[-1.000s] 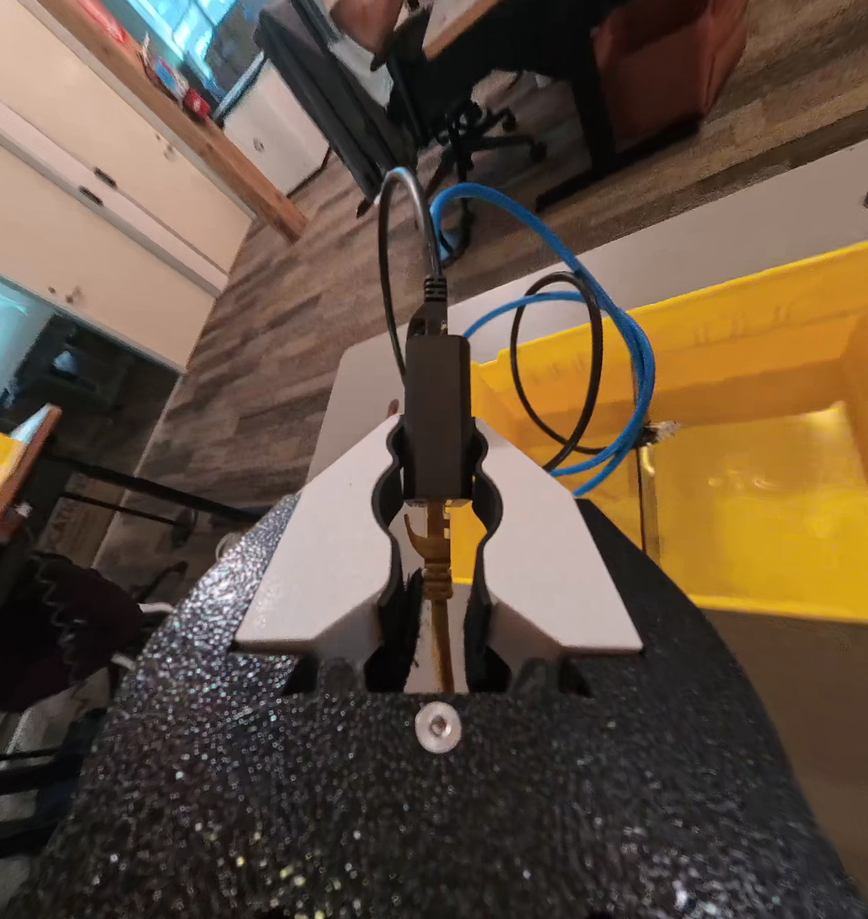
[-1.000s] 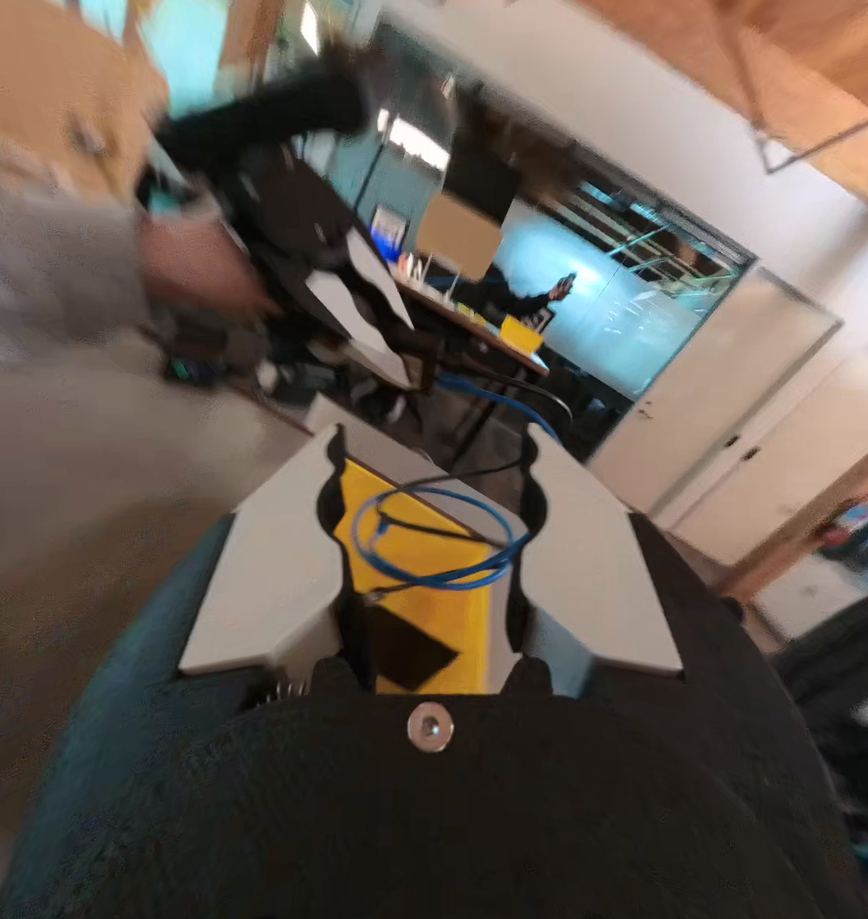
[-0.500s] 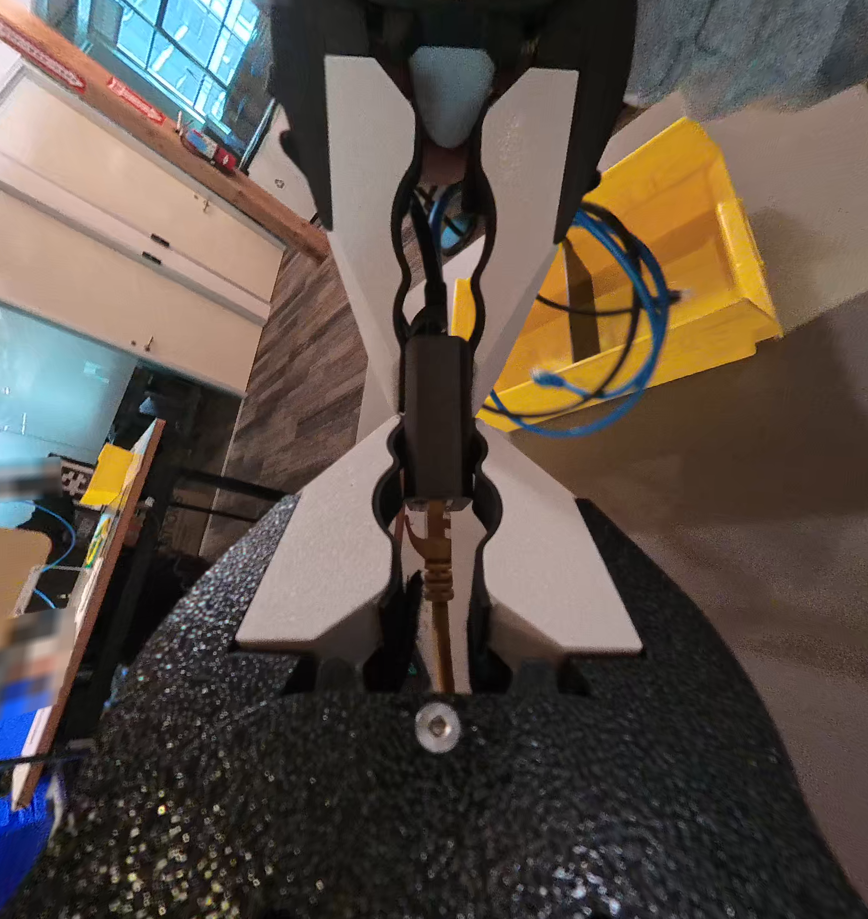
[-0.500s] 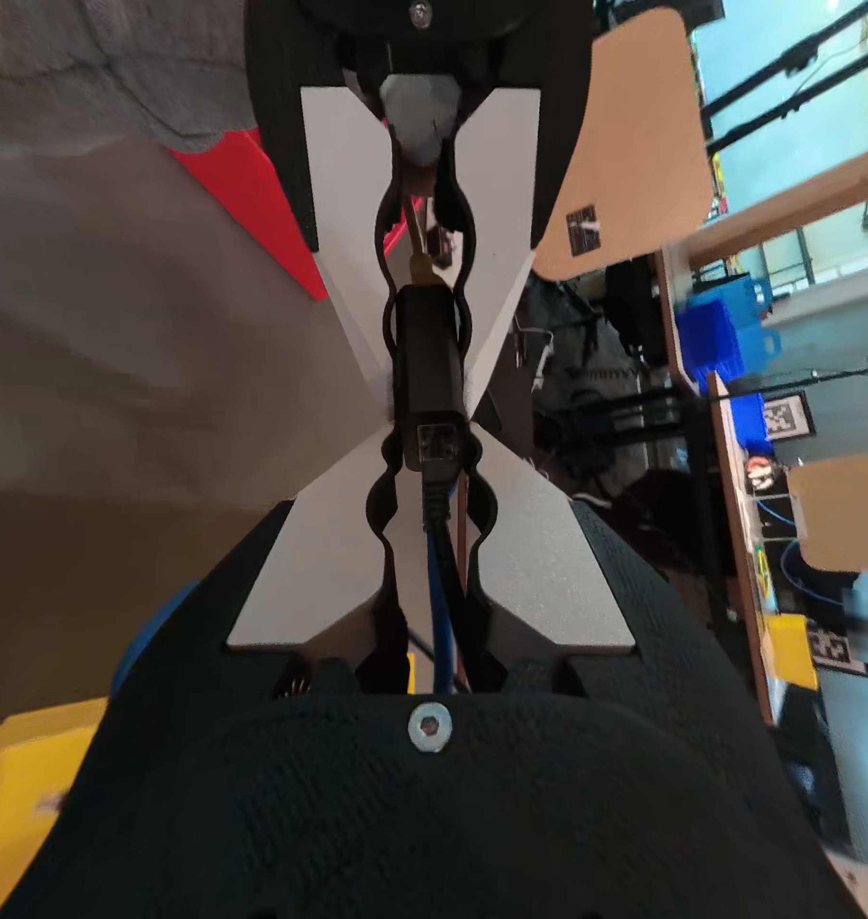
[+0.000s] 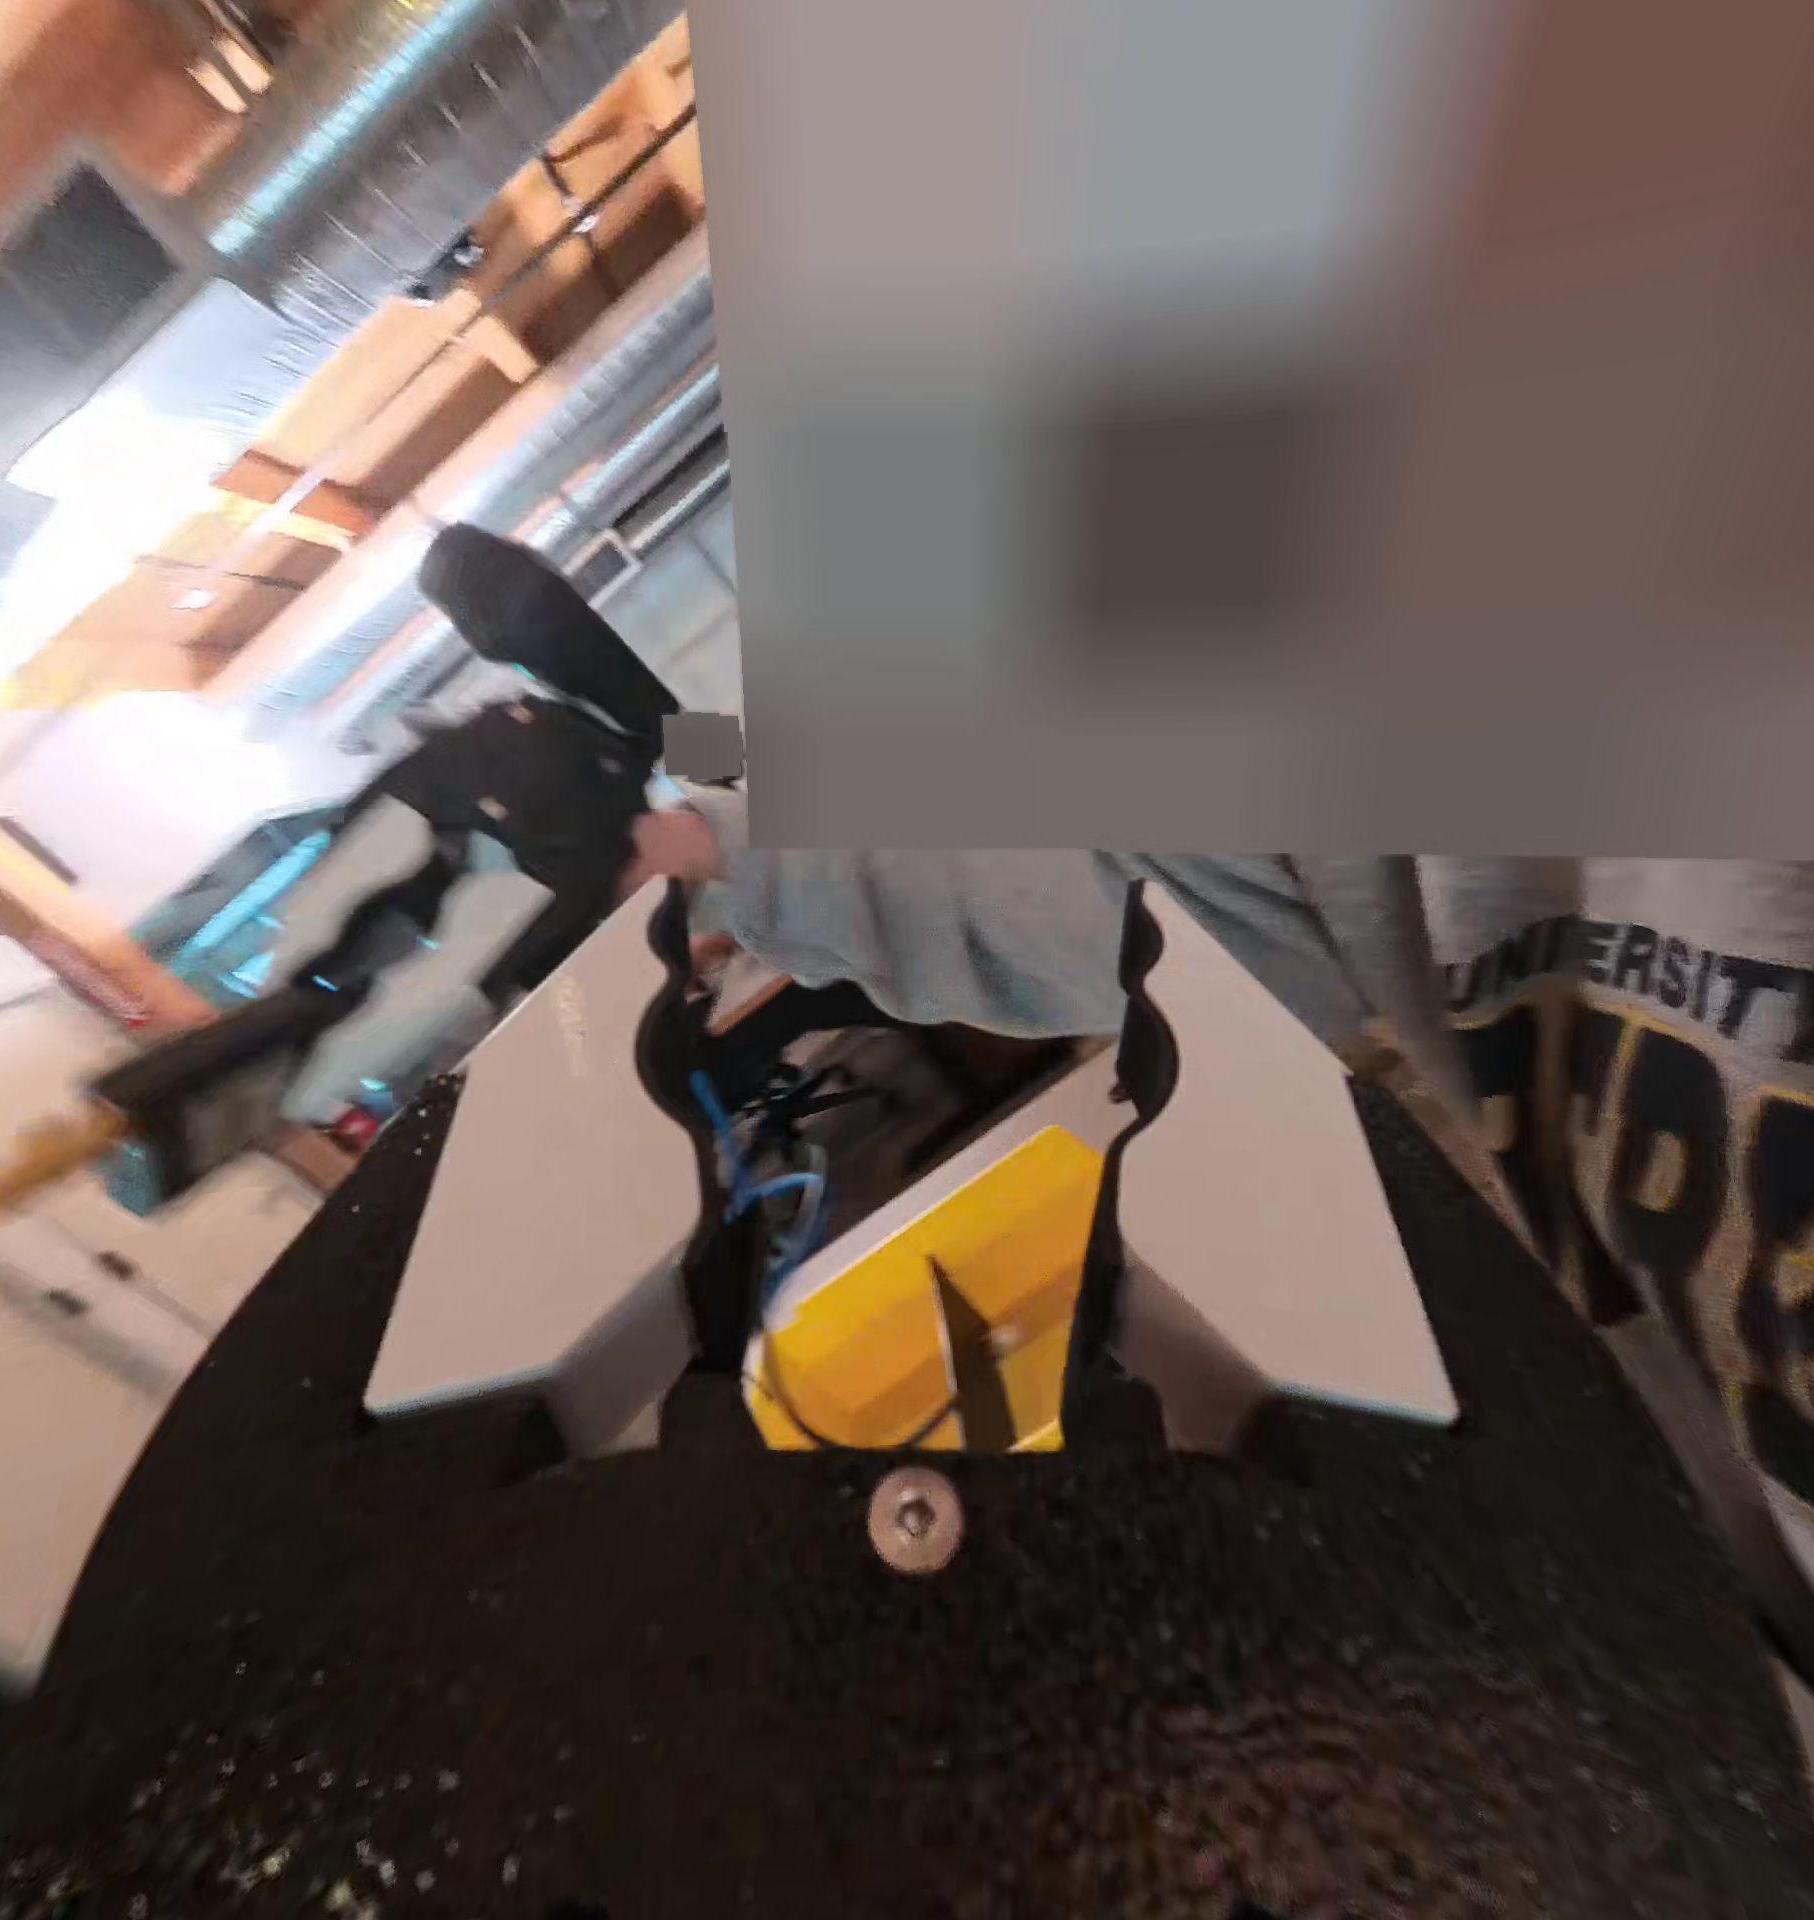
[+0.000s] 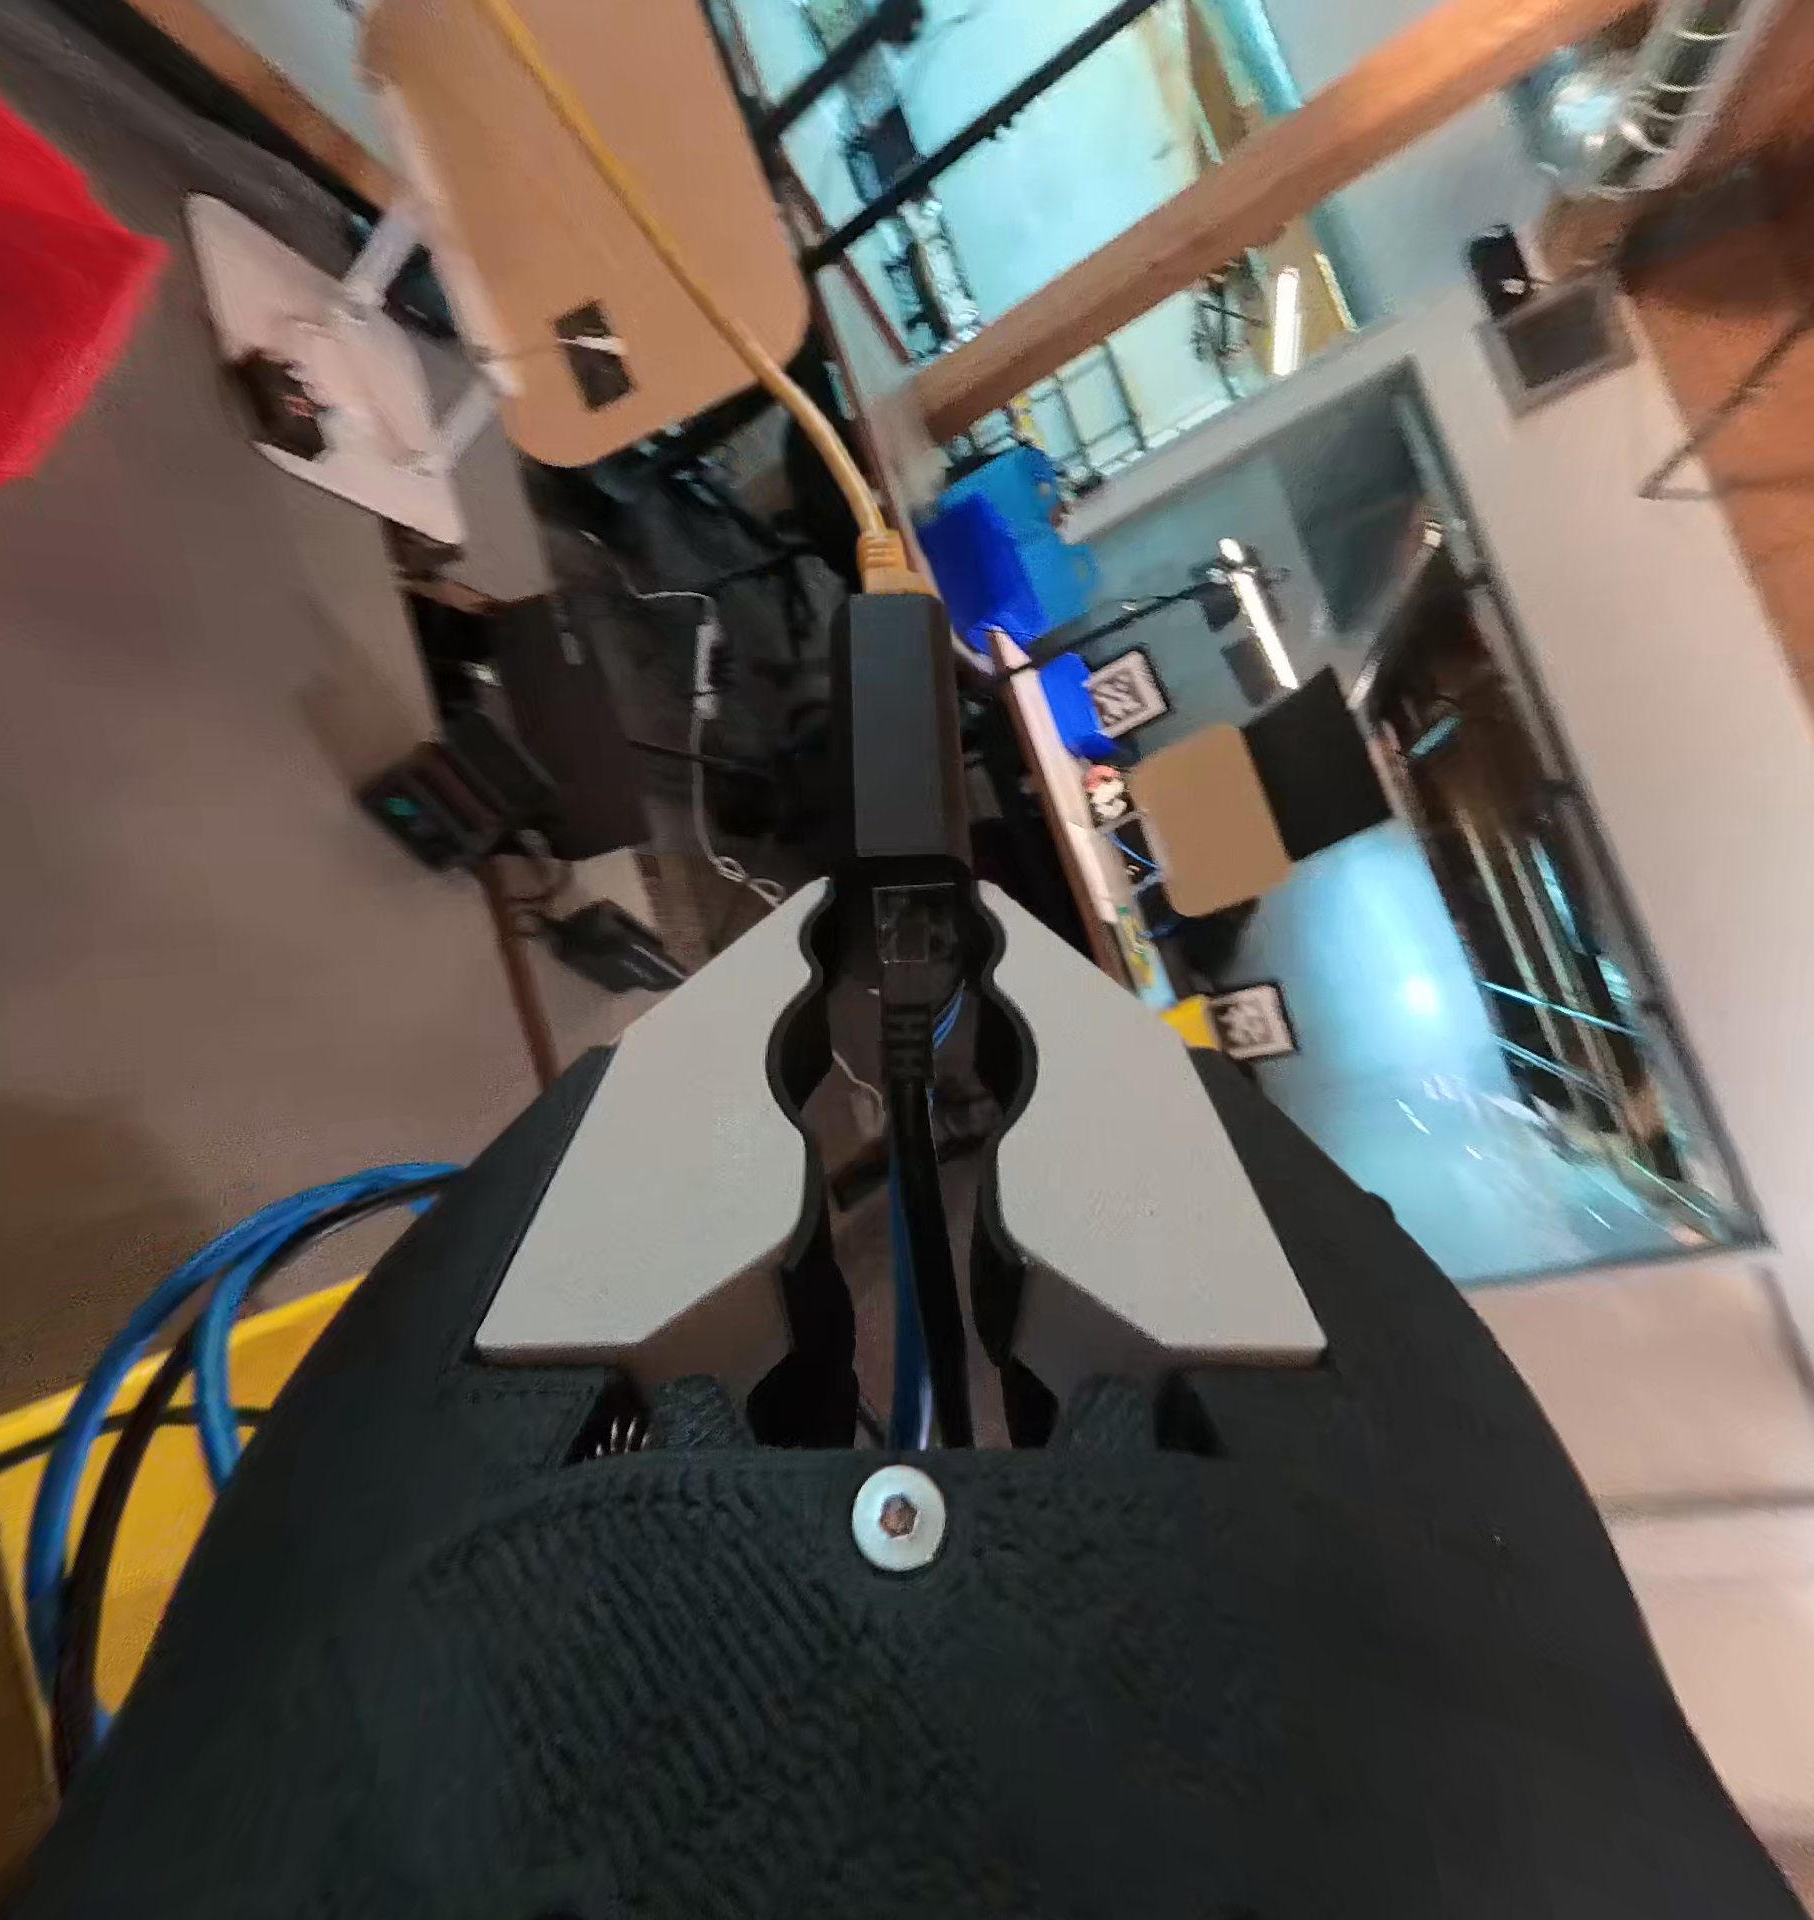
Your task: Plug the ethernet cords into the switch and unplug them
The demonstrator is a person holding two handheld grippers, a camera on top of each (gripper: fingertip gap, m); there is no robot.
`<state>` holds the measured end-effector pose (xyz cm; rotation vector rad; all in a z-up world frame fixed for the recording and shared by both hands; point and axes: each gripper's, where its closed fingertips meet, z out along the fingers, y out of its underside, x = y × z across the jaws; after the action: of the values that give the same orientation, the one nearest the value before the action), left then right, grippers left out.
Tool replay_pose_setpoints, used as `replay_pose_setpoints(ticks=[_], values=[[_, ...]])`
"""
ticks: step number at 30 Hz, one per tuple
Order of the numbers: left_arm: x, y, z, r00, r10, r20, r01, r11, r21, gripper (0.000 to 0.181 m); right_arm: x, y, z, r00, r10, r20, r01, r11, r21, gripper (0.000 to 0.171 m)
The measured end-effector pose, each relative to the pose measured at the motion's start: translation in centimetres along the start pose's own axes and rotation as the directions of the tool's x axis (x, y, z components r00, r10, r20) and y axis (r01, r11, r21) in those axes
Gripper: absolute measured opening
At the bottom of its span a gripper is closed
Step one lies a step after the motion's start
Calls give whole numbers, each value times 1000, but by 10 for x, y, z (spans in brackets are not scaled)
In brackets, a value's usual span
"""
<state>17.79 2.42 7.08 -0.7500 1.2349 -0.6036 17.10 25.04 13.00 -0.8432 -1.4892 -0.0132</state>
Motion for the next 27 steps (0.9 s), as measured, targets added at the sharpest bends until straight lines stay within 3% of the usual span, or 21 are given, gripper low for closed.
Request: replay_pose_setpoints(ticks=[1,5,8,12,16,21,25,27], values=[[2,6,2,999,-29,-17,29,1000,-3,82,17,2,-6,999,-9,-44,9,1000,-10,21],[7,40,-4,991,-133,6,134,990,-51,81,71,15,-33,981,-31,-192,30,1000,-10,21],[8,63,-22,972,-212,100,218,974,-62,81,81,44,-44,962,41,-270,-31,999,39,21],[8,96,-63,903,-308,298,342,937,-69,82,41,109,-41,923,232,-308,-197,970,139,21],[23,115,-108,825,-343,449,424,901,-90,83,-40,194,-29,862,458,-219,-441,889,123,21],[51,134,-167,742,-229,631,478,840,-257,82,-146,279,-27,796,604,14,-588,779,-218,21],[68,144,-211,655,-138,743,551,761,-344,82,-208,315,-29,781,598,179,-425,720,-548,21],[71,146,-228,613,-103,783,582,729,-360,82,-230,324,-24,769,591,243,-328,692,-643,22]])
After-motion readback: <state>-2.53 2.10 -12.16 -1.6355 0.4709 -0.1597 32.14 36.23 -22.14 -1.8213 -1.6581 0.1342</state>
